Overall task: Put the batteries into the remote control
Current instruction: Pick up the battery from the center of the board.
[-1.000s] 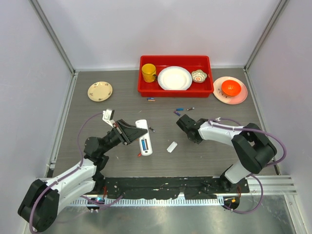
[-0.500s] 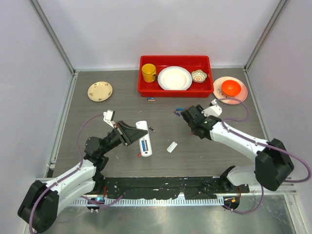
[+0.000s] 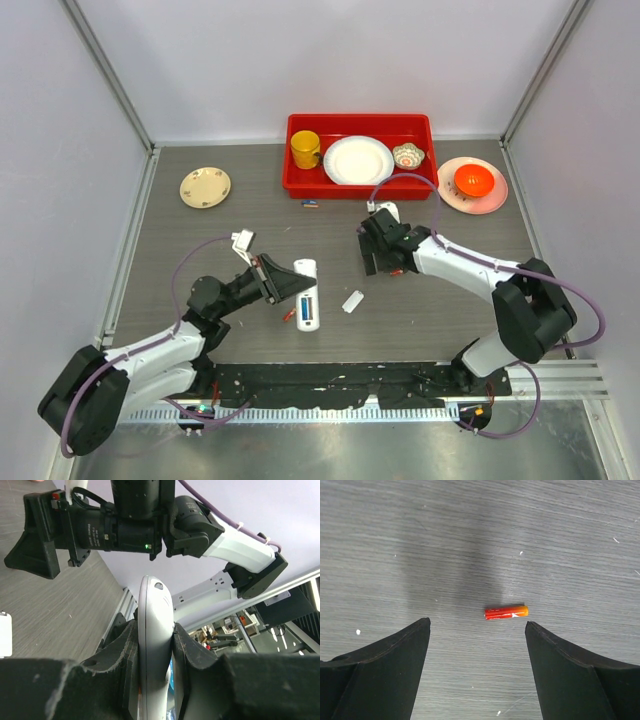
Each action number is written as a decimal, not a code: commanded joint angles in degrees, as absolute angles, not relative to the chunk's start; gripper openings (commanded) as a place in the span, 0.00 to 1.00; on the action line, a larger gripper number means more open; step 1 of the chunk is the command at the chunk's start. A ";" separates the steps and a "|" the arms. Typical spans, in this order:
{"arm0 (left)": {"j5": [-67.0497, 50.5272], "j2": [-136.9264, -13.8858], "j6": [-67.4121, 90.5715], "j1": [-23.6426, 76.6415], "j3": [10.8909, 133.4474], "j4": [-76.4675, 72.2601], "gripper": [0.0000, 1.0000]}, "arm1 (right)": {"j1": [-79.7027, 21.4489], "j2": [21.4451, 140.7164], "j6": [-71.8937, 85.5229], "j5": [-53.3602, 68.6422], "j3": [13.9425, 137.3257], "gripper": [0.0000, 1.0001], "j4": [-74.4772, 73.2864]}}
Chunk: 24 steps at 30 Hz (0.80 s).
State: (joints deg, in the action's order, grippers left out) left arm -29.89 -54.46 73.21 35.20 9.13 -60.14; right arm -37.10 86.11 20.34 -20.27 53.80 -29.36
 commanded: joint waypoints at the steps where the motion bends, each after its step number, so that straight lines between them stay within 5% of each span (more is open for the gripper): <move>1: -30.67 -55.19 71.89 36.39 11.78 -63.81 0.00 | -35.60 87.45 11.26 -16.53 55.55 0.83 -30.85; 10: -30.94 -57.30 71.72 37.44 12.48 -64.77 0.00 | -30.33 87.45 11.34 -11.08 53.70 0.86 -29.44; 24: -30.59 -60.12 71.72 38.58 13.18 -66.53 0.00 | -27.69 92.02 11.51 -7.12 53.44 0.78 -28.56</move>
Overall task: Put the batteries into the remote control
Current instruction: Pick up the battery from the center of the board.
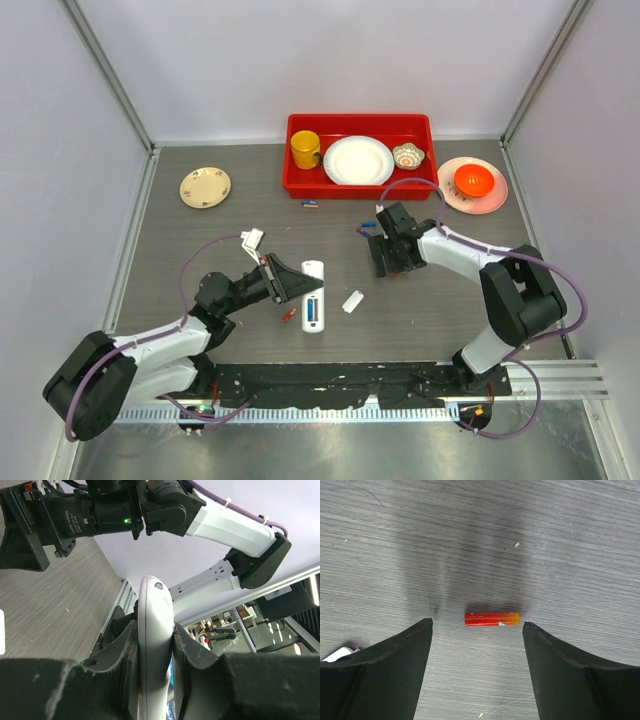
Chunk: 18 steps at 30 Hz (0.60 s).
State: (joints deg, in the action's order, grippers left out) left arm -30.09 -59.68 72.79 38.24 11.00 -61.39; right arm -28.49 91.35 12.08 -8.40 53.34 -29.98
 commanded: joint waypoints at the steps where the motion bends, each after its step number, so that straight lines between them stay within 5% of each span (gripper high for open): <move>1: -30.59 -60.29 71.72 38.58 13.18 -66.62 0.00 | -27.60 92.11 11.60 -7.03 53.35 0.77 -28.39; 18: -30.76 -61.79 72.86 38.94 13.62 -68.47 0.00 | -26.19 94.30 13.27 -6.50 53.79 0.67 -28.21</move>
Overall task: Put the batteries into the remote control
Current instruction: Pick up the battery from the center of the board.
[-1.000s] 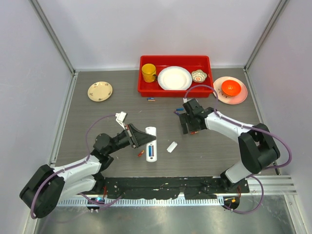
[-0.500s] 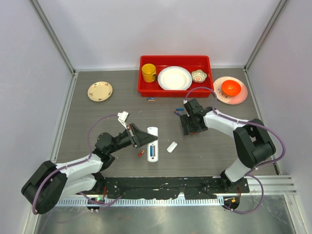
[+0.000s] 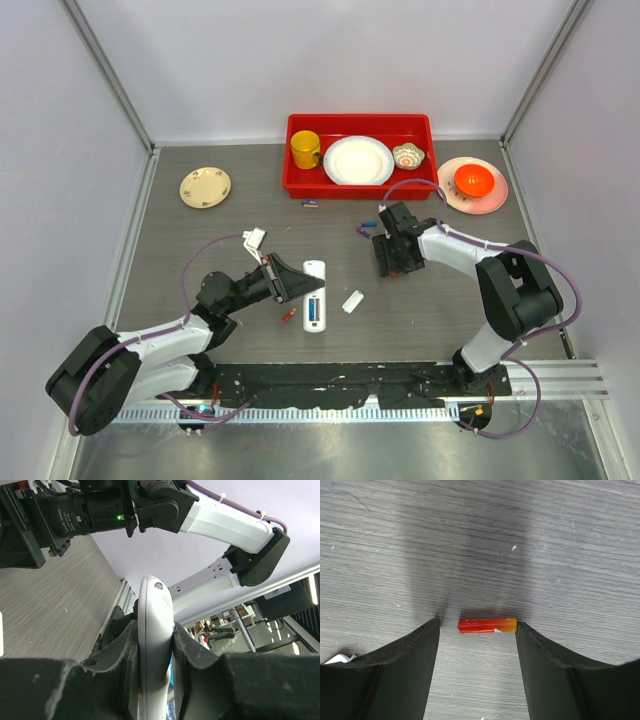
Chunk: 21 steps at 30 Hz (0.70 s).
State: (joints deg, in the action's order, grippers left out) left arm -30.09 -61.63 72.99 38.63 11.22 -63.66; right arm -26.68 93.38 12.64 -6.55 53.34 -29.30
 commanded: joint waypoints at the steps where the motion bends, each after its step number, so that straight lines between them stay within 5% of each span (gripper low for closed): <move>1: -30.67 -61.61 73.12 38.94 13.62 -68.55 0.00 | -26.19 94.57 13.36 -6.42 53.79 0.66 -28.04; 15: -30.67 -60.65 73.39 39.02 13.54 -68.47 0.00 | -25.75 92.73 16.16 -5.89 53.35 0.47 -28.30; 21: -30.41 -60.12 73.21 39.02 13.18 -68.47 0.00 | -25.75 83.07 33.51 -7.64 49.06 0.09 -22.51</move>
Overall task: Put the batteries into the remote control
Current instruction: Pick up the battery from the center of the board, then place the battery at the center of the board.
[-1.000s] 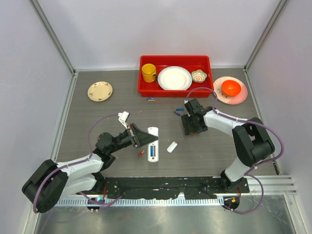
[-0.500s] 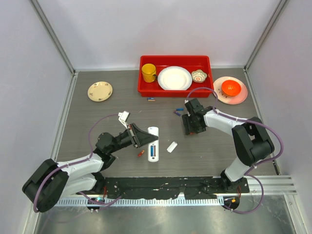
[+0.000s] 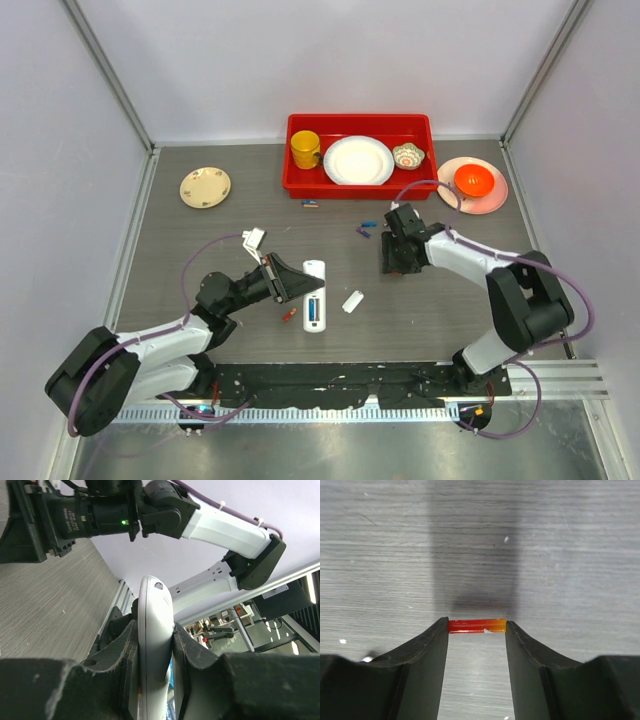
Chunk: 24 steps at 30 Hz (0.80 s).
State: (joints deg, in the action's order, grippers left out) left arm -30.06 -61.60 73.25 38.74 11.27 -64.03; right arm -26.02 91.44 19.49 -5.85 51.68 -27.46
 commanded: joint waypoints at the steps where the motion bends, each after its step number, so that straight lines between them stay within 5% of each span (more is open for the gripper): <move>1: -30.32 -60.29 73.13 39.11 13.10 -68.47 0.00 | -25.75 80.36 36.97 -7.56 47.91 0.01 -19.45; 6: -30.15 -60.73 73.21 39.20 13.18 -69.08 0.00 | -27.76 72.78 70.21 -11.65 35.36 0.01 -7.57; 13: -29.09 -59.77 73.30 39.73 12.75 -69.08 0.00 | -37.35 75.92 103.06 -34.36 40.94 0.01 -34.60; 20: -28.92 -59.06 73.21 39.90 12.22 -69.08 0.00 | -39.29 83.93 108.02 -36.12 49.04 0.01 -44.12; 24: -28.92 -59.06 73.04 39.90 12.04 -69.08 0.00 | -39.38 86.13 106.88 -35.16 49.92 0.11 -43.95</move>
